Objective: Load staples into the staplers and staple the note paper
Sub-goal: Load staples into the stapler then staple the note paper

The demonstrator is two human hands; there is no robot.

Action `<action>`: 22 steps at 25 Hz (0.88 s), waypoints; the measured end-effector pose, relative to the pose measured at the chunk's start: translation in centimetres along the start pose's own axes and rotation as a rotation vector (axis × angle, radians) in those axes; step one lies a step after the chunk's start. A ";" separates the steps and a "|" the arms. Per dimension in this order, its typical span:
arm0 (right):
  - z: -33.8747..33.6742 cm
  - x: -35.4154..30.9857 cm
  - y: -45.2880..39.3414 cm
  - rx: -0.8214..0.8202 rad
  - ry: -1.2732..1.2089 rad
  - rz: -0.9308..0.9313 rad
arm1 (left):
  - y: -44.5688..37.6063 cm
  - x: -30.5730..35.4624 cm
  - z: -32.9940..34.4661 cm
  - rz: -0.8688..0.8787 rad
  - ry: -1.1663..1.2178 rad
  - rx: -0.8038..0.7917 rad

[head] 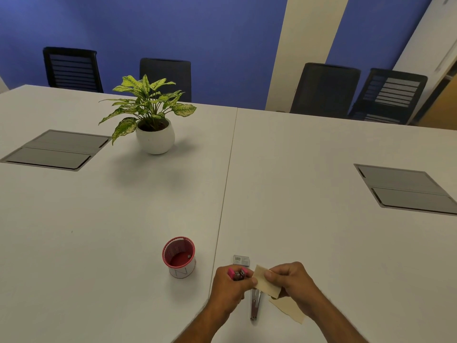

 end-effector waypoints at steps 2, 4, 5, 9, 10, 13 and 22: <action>-0.2 0.0 0.0 -0.026 -0.027 0.006 | -0.1 -0.1 -0.1 -0.020 0.021 0.015; -0.5 0.0 -0.1 -0.059 -0.089 0.034 | -0.2 -0.3 -0.2 -0.045 0.044 0.043; -0.7 0.0 -0.2 -0.069 -0.105 0.043 | -0.3 -0.4 -0.2 -0.054 0.055 0.055; -1.0 0.1 -0.4 -0.042 -0.088 0.051 | -0.4 -0.4 -0.2 -0.060 0.067 0.066; -0.9 0.0 -0.4 -0.025 -0.078 0.052 | -0.4 -0.4 -0.2 -0.056 0.064 0.063; 0.2 -0.2 -0.2 0.138 0.051 -0.022 | -0.5 -0.3 0.0 -0.012 0.022 0.089; 5.9 -3.6 1.8 0.389 0.571 -0.148 | -0.6 0.0 0.0 0.259 -0.326 0.279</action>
Point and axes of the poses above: each hand's wrist, its own y-axis away from the middle knuckle, its own z-axis out of the palm, x = y × z, the point moved 1 cm from there along -y, towards the middle knuckle, and after that the axes turned 1 degree about x, right-handed, at the moved point
